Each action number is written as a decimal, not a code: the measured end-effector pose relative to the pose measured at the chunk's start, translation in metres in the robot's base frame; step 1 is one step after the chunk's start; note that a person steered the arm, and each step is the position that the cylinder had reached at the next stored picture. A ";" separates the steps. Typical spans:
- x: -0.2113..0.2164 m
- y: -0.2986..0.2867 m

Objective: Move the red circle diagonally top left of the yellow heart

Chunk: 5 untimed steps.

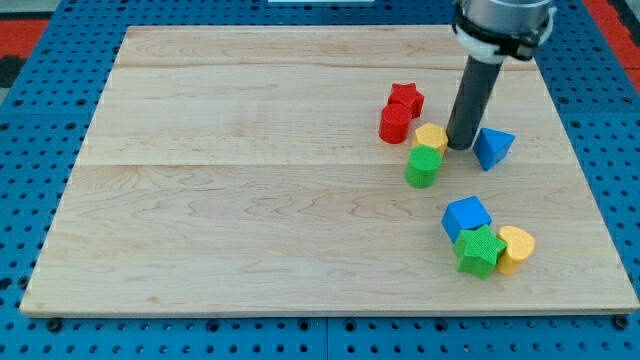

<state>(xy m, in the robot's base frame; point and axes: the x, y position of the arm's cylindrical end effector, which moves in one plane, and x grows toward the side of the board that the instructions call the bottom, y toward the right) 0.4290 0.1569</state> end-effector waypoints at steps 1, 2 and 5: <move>-0.006 -0.016; -0.024 -0.028; -0.033 -0.053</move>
<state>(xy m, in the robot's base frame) 0.3958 0.1035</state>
